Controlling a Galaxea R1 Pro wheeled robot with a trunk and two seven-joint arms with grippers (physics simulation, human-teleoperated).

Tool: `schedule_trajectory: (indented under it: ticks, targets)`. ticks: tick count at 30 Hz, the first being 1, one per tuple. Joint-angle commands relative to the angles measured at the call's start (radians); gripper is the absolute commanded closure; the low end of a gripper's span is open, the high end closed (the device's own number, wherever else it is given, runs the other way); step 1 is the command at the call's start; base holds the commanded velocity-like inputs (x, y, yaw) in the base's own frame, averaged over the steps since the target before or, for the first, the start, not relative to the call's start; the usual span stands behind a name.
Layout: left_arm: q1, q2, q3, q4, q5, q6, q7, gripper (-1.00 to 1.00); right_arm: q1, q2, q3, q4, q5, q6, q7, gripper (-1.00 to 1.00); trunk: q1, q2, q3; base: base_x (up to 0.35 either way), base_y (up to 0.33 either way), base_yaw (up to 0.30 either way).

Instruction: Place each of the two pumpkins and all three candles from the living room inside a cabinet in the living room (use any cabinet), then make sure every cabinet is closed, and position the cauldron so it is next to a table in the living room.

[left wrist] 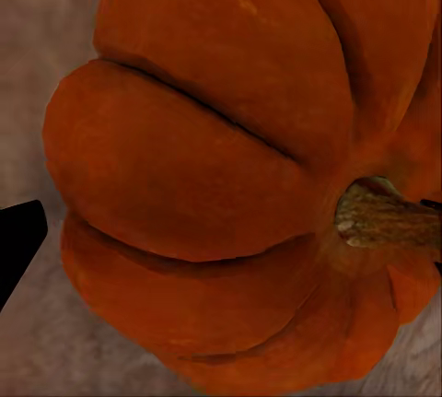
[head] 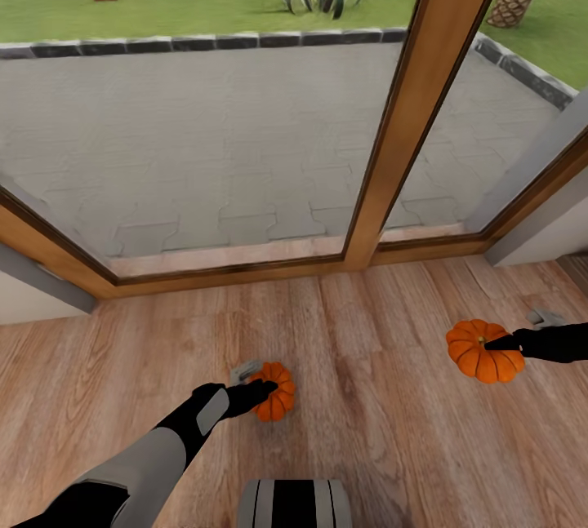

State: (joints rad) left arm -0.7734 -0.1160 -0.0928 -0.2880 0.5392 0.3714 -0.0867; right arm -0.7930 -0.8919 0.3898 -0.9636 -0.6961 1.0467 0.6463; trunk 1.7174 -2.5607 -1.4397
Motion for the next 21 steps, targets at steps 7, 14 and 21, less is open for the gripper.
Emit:
schedule_trajectory:
  ticks: [7,14,21]
  targets:
    - [0.0,0.001,-0.007,0.026,-0.018,-0.021,0.003,-1.0,-0.002,-0.001,0.003,0.0,0.006,0.0,0.007,1.0,0.0,0.0,-0.001,0.0,0.0,0.0]
    - [0.0,0.001,-0.007,0.026,-0.018,-0.023,0.003,-1.0,-0.002,-0.001,0.004,0.0,0.006,0.0,0.007,1.0,0.0,0.0,-0.001,0.0,0.0,0.0]
    - [0.0,0.001,-0.007,0.026,-0.018,-0.023,0.002,1.0,-0.002,-0.001,0.004,0.0,0.006,0.0,0.007,1.0,0.0,0.0,-0.001,0.0,0.0,0.0]
